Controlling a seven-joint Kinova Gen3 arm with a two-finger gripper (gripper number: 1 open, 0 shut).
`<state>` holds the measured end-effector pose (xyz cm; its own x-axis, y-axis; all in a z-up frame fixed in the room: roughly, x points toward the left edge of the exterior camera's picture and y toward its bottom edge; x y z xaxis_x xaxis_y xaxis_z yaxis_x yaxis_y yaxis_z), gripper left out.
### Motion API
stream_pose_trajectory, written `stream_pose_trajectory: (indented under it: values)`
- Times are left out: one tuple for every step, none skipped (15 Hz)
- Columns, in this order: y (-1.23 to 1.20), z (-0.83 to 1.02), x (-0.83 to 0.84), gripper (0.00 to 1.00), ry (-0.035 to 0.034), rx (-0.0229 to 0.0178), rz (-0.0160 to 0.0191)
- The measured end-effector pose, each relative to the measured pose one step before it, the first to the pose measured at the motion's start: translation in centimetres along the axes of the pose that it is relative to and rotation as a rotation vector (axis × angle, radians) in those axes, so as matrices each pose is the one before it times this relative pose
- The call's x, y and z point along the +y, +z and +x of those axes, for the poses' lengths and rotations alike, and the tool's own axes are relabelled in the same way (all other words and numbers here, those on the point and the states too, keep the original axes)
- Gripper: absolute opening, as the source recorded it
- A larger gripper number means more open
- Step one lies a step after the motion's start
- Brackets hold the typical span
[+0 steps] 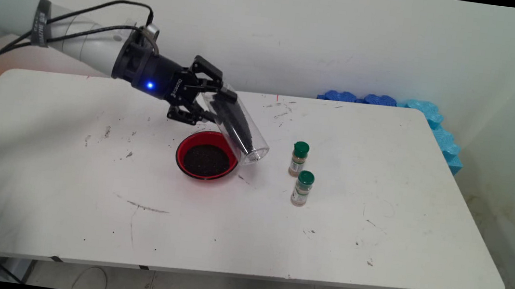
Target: Pour the black seasoning powder in the red bowl
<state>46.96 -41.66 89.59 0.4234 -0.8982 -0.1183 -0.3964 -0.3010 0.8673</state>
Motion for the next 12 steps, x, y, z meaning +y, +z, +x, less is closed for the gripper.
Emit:
stream_pose_trajectory:
  values:
    - [-0.016, 0.014, 0.181, 0.00, 0.02105, 0.00201, -0.00027]
    - [0.011, 0.005, 0.258, 0.00, 0.03649, 0.00002, 0.00376]
    - [0.004, 0.001, 0.142, 0.00, 0.02473, -0.00058, 0.00333]
    - [0.000, -0.034, 0.207, 0.00, 0.04404, -0.00388, 0.00538]
    - [0.000, -0.027, 0.144, 0.00, 0.03166, -0.00329, 0.00324]
    - [-0.007, -0.034, 0.221, 0.00, 0.05379, -0.00576, 0.00495]
    - [-0.002, -0.018, 0.147, 0.00, 0.03669, -0.00413, 0.00299]
    - [-0.029, -0.015, 0.226, 0.00, 0.05617, -0.00505, 0.00411]
    - [-0.049, -0.009, 0.268, 0.00, 0.06323, -0.00528, 0.00434]
    - [-0.050, 0.002, 0.270, 0.00, 0.06123, -0.00467, 0.00427]
    - [-0.056, 0.006, 0.263, 0.00, 0.05349, -0.00301, 0.00287]
    - [-0.063, 0.032, 0.326, 0.00, 0.06260, -0.00275, 0.00295]
